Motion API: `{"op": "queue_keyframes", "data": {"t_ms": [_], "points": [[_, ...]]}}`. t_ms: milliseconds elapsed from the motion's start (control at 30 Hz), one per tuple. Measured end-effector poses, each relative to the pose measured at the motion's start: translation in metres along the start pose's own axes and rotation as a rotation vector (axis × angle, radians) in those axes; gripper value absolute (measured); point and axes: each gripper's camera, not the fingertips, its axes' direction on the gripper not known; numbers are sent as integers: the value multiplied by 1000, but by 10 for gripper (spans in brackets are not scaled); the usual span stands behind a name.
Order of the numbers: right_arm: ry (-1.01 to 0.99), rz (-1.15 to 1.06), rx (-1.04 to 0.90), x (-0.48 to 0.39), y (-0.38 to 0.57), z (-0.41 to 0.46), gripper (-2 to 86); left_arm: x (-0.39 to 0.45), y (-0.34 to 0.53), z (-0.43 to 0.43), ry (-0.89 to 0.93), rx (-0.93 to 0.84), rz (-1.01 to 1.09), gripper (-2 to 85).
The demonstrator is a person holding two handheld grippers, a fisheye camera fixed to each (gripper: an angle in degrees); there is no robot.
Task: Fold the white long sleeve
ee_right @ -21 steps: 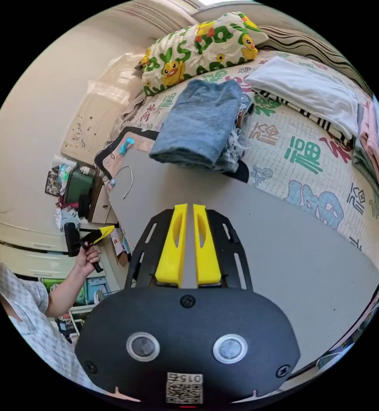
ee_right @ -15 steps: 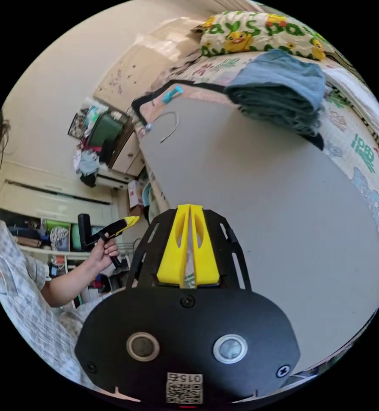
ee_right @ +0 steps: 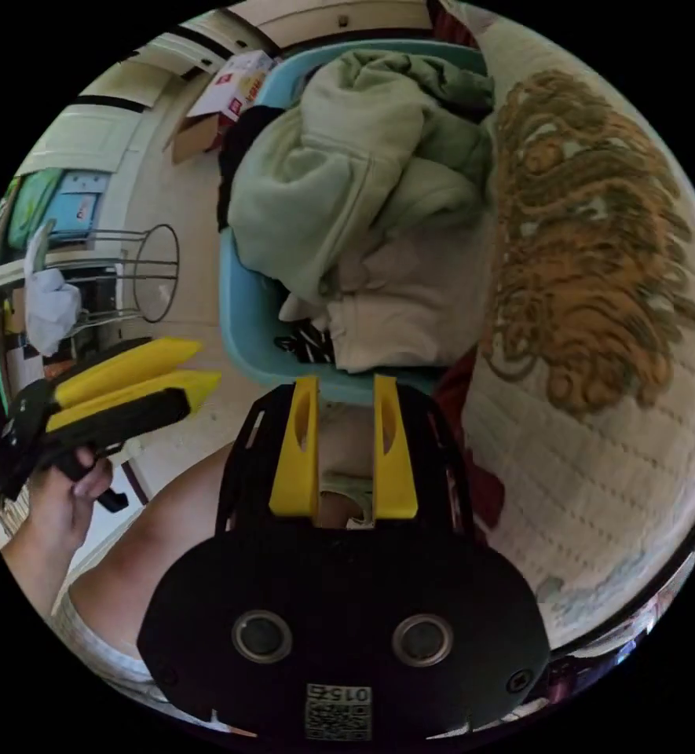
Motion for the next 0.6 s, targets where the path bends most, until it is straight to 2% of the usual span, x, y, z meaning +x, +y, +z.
{"op": "queue_keyframes", "data": {"t_ms": [133,267,367,467,600], "points": [[60,-16,-70,13,-8,65,120,-28,-4,31,1,-57,43,113],[51,-12,-126,32,-2,117,56,-47,-10,52,43,-81,32,115],[-43,-36,-26,35,19,117,28,-56,-14,57,59,-84,48,115],[-47,-107,125,21,54,94,16,-60,-17,45,75,-69,75,119],[-224,-59,308,23,98,49,7,-49,-23,10,86,-11,201,136]]}}
